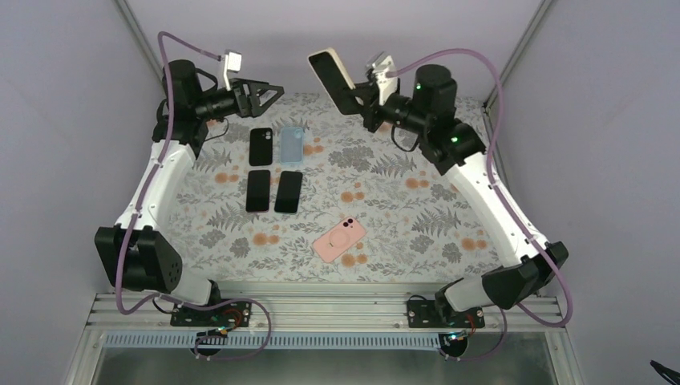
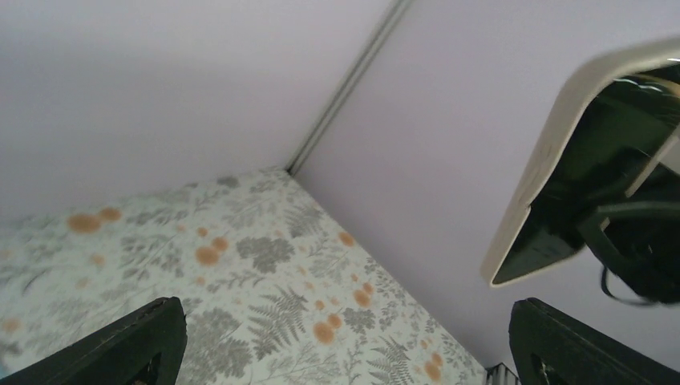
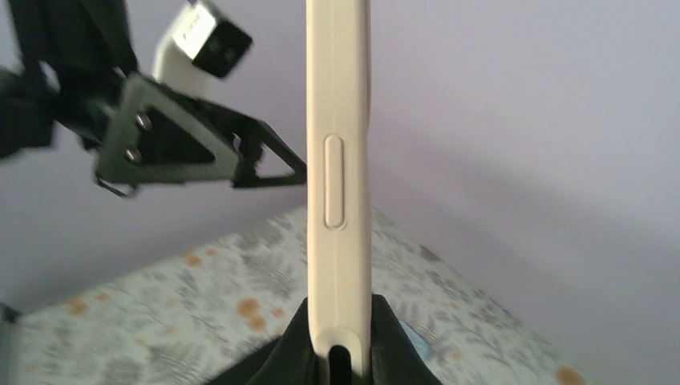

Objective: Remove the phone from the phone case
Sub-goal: Pick up the phone at the center of the board.

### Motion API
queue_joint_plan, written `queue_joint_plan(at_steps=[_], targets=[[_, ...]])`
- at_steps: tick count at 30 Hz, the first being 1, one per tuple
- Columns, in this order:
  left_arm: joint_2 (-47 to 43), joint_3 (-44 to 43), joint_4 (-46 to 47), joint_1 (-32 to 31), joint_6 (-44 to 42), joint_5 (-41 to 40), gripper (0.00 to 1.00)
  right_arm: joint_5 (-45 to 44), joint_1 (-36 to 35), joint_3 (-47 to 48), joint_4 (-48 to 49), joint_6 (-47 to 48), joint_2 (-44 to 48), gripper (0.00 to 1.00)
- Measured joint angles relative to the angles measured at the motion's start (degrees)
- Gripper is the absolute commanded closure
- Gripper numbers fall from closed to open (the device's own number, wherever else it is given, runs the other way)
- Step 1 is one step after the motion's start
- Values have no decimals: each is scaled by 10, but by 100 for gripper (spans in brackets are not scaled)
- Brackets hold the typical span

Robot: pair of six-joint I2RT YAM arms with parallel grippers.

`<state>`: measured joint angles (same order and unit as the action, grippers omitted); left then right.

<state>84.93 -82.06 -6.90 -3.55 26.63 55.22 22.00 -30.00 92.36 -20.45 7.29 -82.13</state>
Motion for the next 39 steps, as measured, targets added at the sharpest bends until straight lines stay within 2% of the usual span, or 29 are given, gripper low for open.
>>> queue_joint_plan(at_steps=[5, 13, 20, 30, 39], targets=[[-10, 0, 61, -13, 2, 64, 0, 143, 59, 31, 39, -110, -5, 96], [-10, 1, 172, -108, 50, 118, 0, 282, 116, -5, 152, -293, -10, 96], [13, 10, 297, -164, 139, 116, 9, 339, 131, -100, 264, -439, -7, 96], [56, 12, 304, -212, 176, 59, 21, 366, 143, -129, 372, -554, -7, 96], [82, 13, 344, -242, 221, 51, 53, 388, 144, -169, 454, -620, -2, 96]])
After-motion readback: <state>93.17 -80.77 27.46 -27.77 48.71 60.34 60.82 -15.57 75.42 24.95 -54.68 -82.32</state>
